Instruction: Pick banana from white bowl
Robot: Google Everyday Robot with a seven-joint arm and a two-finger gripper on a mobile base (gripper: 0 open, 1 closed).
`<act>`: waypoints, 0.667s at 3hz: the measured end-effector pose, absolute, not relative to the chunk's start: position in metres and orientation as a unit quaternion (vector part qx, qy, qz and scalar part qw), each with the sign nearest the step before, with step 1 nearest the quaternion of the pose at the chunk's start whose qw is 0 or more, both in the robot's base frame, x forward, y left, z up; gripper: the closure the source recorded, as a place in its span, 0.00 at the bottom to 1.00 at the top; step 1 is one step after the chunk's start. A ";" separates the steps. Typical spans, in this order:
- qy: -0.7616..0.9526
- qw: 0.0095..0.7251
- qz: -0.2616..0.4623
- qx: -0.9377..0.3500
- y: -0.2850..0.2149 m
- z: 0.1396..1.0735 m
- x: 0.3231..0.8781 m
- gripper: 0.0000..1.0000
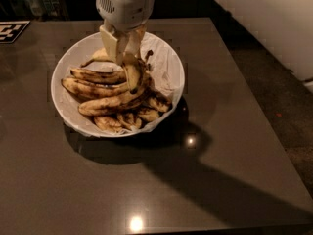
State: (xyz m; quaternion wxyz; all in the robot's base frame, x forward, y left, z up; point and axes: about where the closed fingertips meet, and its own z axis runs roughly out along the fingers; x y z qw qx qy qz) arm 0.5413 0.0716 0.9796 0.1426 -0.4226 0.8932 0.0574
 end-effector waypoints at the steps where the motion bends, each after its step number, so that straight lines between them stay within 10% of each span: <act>1: 0.887 0.173 0.075 -0.422 0.047 1.010 0.519 1.00; 2: 0.877 0.195 0.088 -0.430 0.028 1.032 0.501 1.00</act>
Offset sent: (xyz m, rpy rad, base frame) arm -0.0645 -0.0734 0.0726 0.1280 -0.0861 0.0542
